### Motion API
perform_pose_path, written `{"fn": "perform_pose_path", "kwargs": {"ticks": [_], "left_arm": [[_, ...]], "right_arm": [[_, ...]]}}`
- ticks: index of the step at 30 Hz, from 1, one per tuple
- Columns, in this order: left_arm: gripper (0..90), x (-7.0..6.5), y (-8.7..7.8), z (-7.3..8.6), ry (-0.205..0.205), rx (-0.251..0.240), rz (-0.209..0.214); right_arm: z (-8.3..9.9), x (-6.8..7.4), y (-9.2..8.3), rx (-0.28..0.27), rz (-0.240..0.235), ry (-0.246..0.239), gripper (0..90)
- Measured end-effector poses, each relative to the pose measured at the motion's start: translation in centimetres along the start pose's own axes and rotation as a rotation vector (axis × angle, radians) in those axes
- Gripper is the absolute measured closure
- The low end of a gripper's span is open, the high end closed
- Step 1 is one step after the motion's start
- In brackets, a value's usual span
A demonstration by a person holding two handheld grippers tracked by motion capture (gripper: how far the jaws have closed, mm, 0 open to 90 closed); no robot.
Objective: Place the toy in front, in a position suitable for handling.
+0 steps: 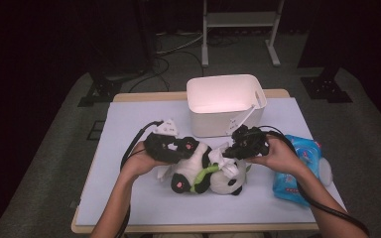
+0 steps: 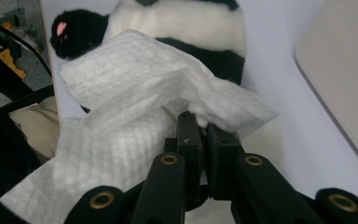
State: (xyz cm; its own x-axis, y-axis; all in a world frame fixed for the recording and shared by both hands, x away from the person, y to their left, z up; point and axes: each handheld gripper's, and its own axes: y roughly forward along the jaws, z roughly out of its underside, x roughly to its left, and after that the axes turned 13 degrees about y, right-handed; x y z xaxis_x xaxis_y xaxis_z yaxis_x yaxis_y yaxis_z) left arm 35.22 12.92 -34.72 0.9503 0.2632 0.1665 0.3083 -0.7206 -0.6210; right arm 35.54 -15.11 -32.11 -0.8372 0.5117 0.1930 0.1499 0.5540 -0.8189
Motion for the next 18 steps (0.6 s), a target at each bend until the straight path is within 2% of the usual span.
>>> {"fn": "perform_pose_path", "kwargs": {"ticks": [3, 8, 12, 18], "left_arm": [[51.8, -0.7, -0.4, 1.4, -0.015, -0.037, -0.005], [51.7, -1.3, -0.7, 2.1, -0.020, -0.070, -0.005], [51.6, -1.4, -0.9, 2.2, -0.010, -0.062, 0.002], [51.3, -1.6, -1.1, 2.7, -0.024, -0.078, 0.012]], "right_arm": [[0.0, -0.2, -0.4, -0.003, 0.005, -0.001, 84.9], [1.0, -0.8, -0.7, 0.030, 0.024, 0.033, 84.9], [2.1, -1.6, -1.1, 0.044, 0.041, 0.064, 84.9], [4.1, -3.1, -0.8, 0.062, 0.048, 0.128, 84.8]]}}
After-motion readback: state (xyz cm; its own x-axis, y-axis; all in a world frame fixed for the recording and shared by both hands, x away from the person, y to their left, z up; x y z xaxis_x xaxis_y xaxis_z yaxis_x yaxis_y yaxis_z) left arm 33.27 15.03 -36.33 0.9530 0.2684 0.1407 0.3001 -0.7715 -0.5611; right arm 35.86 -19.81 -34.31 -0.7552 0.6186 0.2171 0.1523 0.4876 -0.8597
